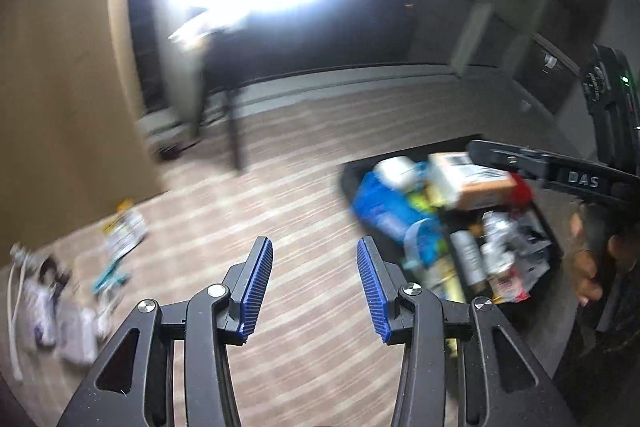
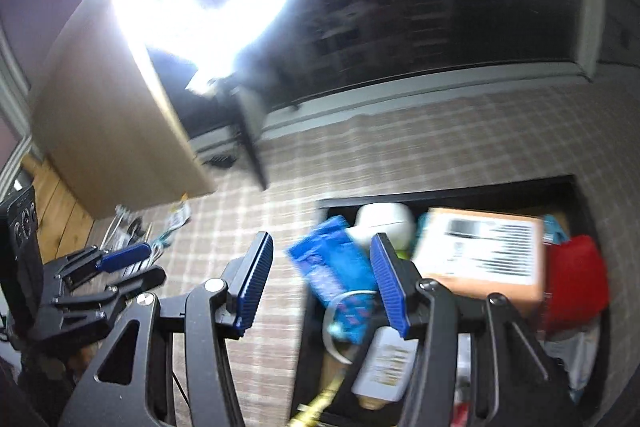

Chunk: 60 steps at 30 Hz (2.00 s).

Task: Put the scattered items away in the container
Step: 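Move both open grippers back to the pile and approach the phone-card box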

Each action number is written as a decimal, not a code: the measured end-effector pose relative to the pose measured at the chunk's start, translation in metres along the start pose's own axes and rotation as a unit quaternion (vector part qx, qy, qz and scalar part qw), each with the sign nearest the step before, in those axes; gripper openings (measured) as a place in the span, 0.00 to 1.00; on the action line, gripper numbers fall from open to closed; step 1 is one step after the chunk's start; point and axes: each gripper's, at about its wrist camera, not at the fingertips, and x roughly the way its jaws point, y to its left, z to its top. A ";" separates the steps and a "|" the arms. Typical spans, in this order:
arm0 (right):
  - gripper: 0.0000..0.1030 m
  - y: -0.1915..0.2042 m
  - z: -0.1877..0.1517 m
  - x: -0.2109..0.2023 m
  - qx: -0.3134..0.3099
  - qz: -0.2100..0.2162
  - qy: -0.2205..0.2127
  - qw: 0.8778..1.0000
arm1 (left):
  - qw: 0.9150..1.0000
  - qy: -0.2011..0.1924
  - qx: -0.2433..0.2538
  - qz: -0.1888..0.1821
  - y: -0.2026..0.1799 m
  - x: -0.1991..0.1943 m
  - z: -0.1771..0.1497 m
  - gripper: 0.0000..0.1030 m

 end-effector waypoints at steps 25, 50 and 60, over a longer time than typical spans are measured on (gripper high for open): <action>0.52 0.206 -0.002 0.184 -0.169 0.079 0.130 0.974 | 0.982 0.041 -0.160 0.090 0.236 -0.011 -0.119 0.60; 0.52 0.230 0.016 0.283 -0.154 0.099 0.162 0.969 | 0.993 0.027 -0.079 0.082 0.238 0.005 -0.112 0.72; 0.52 0.235 0.020 0.295 -0.161 0.098 0.162 0.969 | 0.993 0.041 -0.088 0.064 0.243 0.024 -0.108 0.71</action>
